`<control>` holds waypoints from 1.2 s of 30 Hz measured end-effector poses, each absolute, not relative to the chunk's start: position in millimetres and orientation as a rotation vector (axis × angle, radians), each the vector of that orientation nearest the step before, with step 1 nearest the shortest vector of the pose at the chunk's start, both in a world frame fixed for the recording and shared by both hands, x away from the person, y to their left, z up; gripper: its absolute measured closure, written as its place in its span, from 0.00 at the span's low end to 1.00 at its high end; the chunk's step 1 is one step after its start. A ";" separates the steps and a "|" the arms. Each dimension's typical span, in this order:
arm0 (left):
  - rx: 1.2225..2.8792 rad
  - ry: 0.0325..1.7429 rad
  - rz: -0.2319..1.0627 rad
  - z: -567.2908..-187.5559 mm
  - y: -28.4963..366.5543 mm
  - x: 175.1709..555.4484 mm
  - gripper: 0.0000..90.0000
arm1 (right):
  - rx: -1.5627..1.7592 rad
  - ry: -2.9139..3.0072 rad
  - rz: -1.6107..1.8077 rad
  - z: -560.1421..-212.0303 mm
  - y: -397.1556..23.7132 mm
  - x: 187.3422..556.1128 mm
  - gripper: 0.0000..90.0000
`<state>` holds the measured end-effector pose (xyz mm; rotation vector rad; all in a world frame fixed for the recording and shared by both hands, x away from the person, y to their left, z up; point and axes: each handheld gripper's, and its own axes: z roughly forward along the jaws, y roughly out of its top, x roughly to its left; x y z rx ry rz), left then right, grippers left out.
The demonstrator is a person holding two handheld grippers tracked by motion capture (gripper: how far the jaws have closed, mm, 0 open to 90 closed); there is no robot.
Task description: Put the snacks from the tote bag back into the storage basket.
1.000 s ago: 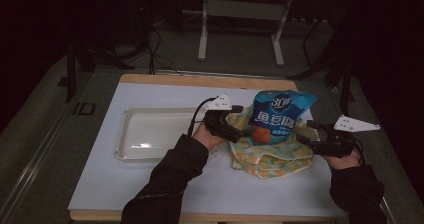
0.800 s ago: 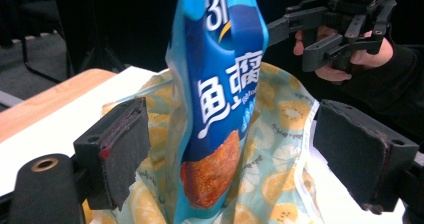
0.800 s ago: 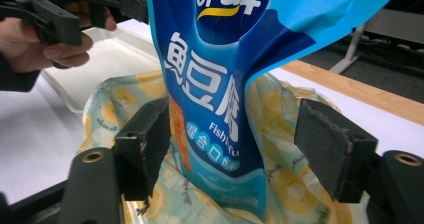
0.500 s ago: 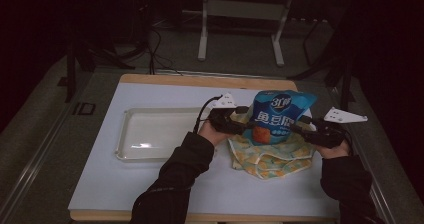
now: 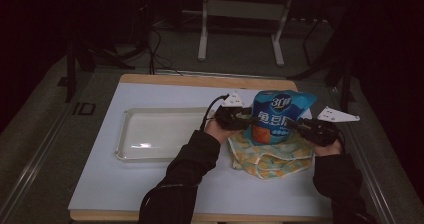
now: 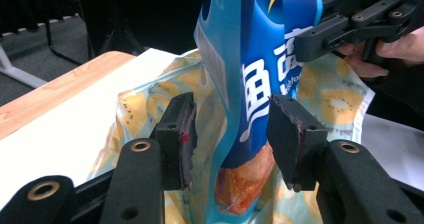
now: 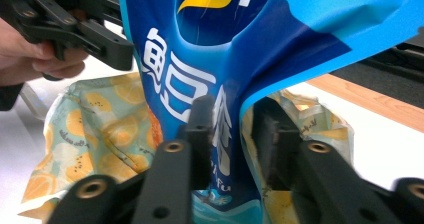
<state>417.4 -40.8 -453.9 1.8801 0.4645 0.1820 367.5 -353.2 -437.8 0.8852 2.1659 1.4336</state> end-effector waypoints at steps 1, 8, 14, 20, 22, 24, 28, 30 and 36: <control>1.882 0.466 0.187 -454.1 -41.8 417.5 0.65 | 0.885 2.169 1.432 -437.7 -352.6 367.6 0.83; 1.880 0.465 0.214 -451.5 -50.1 415.9 0.82 | 0.892 2.169 1.420 -438.5 -349.4 368.0 0.91; 1.884 0.511 0.205 -449.6 -53.5 416.4 0.93 | 0.922 2.155 1.412 -438.1 -346.4 366.8 0.97; 1.888 0.539 0.186 -447.5 -54.8 417.0 0.96 | 0.925 2.161 1.379 -435.9 -343.1 366.1 0.98; 1.895 0.540 0.185 -446.4 -55.5 416.3 0.97 | 0.925 2.164 1.373 -435.1 -342.9 365.8 0.98; 1.903 0.540 0.192 -444.7 -57.2 414.6 0.97 | 0.924 2.164 1.375 -434.5 -343.6 365.6 0.99; 1.907 0.540 0.189 -439.6 -59.6 412.0 0.97 | 0.927 2.163 1.383 -431.9 -346.2 365.2 0.99; 1.902 0.540 0.188 -436.3 -60.1 410.9 0.97 | 0.925 2.160 1.385 -428.9 -346.9 364.1 0.99; 1.898 0.538 0.192 -423.9 -61.3 407.7 0.98 | 0.912 2.154 1.385 -417.1 -348.2 361.0 0.99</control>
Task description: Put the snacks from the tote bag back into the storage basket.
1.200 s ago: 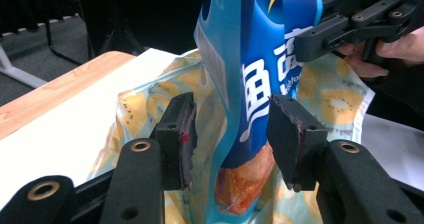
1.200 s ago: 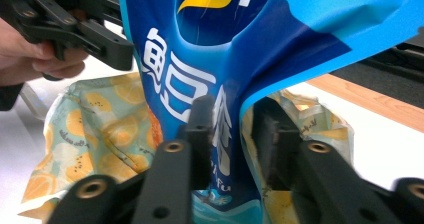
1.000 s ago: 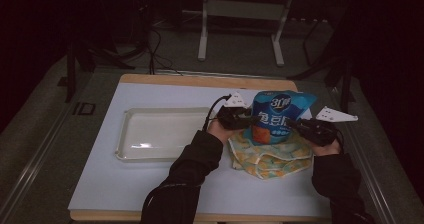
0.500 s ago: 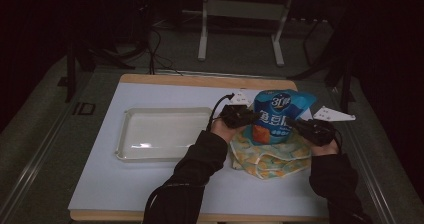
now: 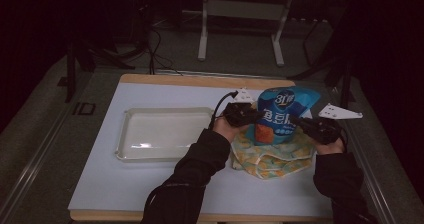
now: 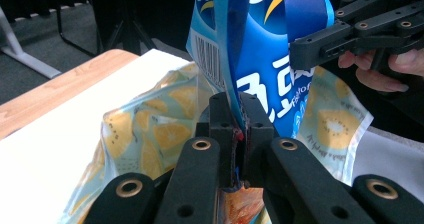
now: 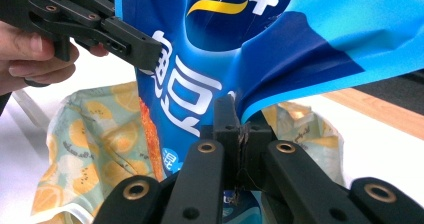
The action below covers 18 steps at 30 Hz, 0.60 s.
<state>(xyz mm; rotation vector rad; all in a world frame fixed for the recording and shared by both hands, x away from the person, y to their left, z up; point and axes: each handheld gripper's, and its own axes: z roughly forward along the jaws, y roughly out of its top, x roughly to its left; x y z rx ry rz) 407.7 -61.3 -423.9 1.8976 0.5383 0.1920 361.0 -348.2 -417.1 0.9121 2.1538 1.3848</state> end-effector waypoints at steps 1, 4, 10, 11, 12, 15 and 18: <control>1.896 0.539 0.191 -421.7 -61.2 407.2 0.98 | 0.909 2.152 1.387 -415.0 -348.7 360.4 0.99; 1.892 0.537 0.201 -414.4 -61.7 404.4 0.98 | 0.899 2.147 1.389 -408.3 -349.2 358.5 0.99; 1.883 0.525 0.219 -398.0 -61.0 398.9 0.98 | 0.878 2.133 1.397 -392.4 -349.4 353.4 0.99; 1.886 0.523 0.219 -394.2 -60.8 398.4 0.98 | 0.876 2.133 1.396 -390.4 -349.2 352.9 0.99; 1.888 0.522 0.219 -392.0 -60.7 398.2 0.98 | 0.870 2.133 1.393 -386.9 -348.9 352.4 0.99; 1.887 0.521 0.226 -382.2 -59.7 395.8 0.98 | 0.860 2.133 1.387 -378.3 -347.9 349.8 0.99; 1.886 0.516 0.228 -372.8 -58.6 393.4 0.98 | 0.846 2.120 1.399 -371.1 -347.6 347.2 0.99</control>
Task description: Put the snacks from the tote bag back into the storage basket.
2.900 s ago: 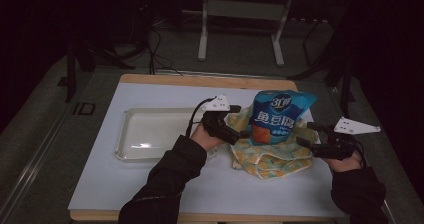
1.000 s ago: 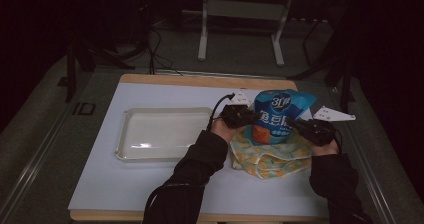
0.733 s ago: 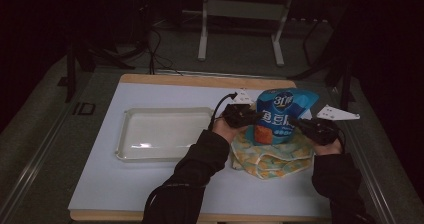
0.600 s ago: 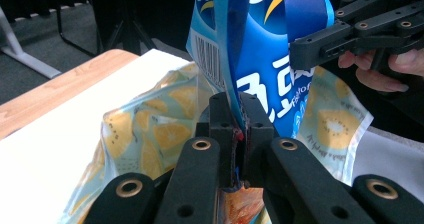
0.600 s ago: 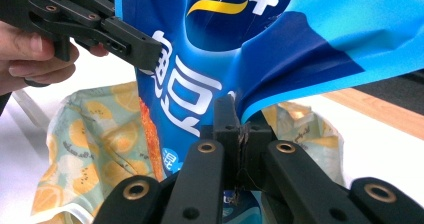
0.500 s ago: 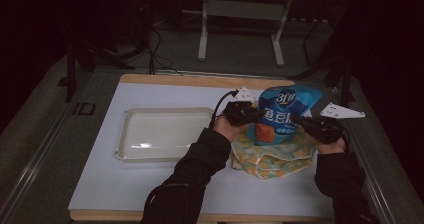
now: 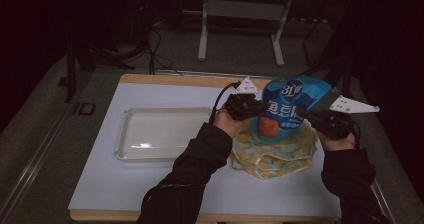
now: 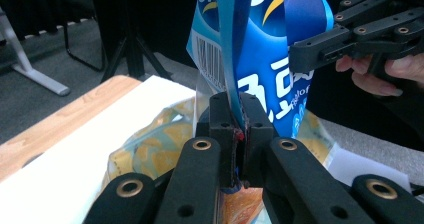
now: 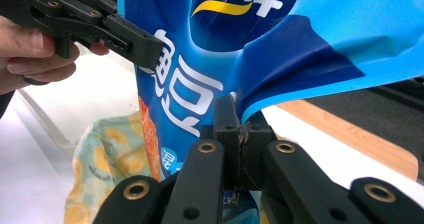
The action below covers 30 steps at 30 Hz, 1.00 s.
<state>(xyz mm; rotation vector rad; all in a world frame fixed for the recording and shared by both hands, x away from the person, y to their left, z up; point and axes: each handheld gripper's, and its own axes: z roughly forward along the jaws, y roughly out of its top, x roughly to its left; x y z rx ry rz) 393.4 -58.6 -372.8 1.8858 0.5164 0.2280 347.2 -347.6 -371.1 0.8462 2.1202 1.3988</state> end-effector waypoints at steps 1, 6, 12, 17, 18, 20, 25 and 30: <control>1.887 0.512 0.237 -368.4 -58.5 392.1 0.98 | 0.843 2.118 1.405 -368.6 -347.9 346.7 0.99; 1.894 0.504 0.246 -352.3 -56.1 388.8 0.98 | 0.830 2.105 1.417 -355.4 -345.8 342.8 0.99; 1.894 0.503 0.262 -335.3 -51.4 383.7 0.98 | 0.808 2.096 1.419 -338.1 -341.2 338.4 0.99; 1.889 0.505 0.283 -323.0 -44.4 378.6 0.98 | 0.789 2.095 1.422 -327.1 -335.6 337.1 0.99; 1.888 0.505 0.286 -321.4 -43.1 377.6 0.98 | 0.785 2.097 1.425 -324.4 -333.9 336.8 0.99; 1.887 0.505 0.290 -317.7 -38.5 375.8 0.98 | 0.777 2.095 1.433 -320.8 -330.2 336.1 0.99; 1.873 0.519 0.297 -312.6 -25.1 372.4 0.98 | 0.751 2.104 1.426 -313.8 -318.4 335.4 0.99; 1.866 0.536 0.297 -310.9 -12.1 370.1 0.98 | 0.742 2.114 1.428 -309.7 -304.7 336.5 0.99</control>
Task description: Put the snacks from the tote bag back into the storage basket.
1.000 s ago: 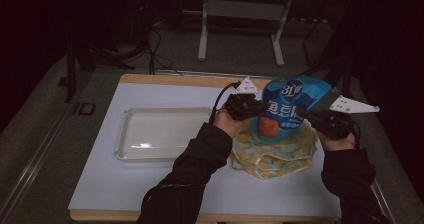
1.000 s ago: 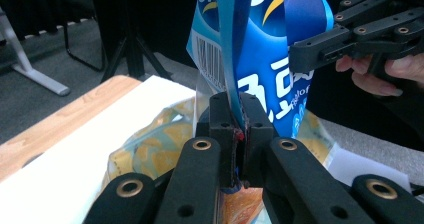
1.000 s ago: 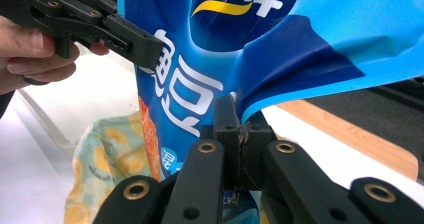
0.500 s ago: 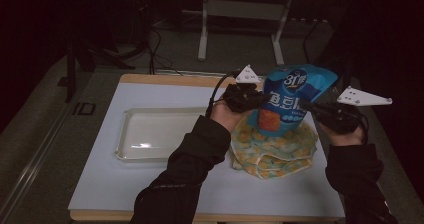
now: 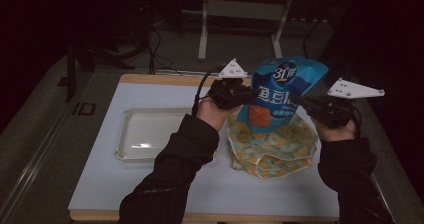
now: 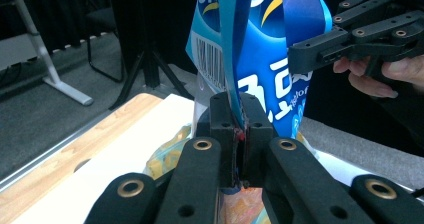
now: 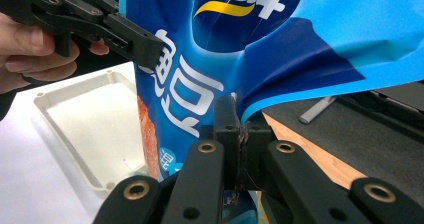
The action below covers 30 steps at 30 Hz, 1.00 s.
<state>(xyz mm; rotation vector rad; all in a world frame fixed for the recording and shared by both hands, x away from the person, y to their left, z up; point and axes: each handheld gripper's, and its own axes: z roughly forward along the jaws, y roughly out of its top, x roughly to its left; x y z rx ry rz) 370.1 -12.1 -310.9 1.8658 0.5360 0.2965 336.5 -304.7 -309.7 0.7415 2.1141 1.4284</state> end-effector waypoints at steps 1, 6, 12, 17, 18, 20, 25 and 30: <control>1.866 0.535 0.304 -310.5 -8.8 368.8 0.98 | 0.740 2.117 1.428 -309.3 -302.7 336.6 0.99; 1.865 0.548 0.311 -309.4 4.3 365.2 0.98 | 0.722 2.131 1.441 -308.6 -289.7 337.7 0.99; 1.854 0.569 0.317 -310.1 20.9 360.6 0.98 | 0.706 2.147 1.450 -307.7 -274.2 339.2 0.99; 1.851 0.584 0.320 -310.1 33.8 358.1 0.98 | 0.690 2.159 1.456 -307.7 -261.8 340.8 0.99; 1.848 0.587 0.320 -310.2 36.3 357.4 0.98 | 0.688 2.162 1.458 -307.8 -259.4 340.9 0.99; 1.850 0.590 0.324 -310.3 40.8 356.3 0.98 | 0.683 2.164 1.460 -307.9 -257.0 341.1 0.99; 1.848 0.607 0.338 -310.8 52.8 352.1 0.98 | 0.664 2.175 1.474 -309.6 -243.2 342.2 0.99; 1.842 0.623 0.342 -312.1 64.7 349.1 0.98 | 0.647 2.188 1.477 -310.1 -230.8 342.9 0.99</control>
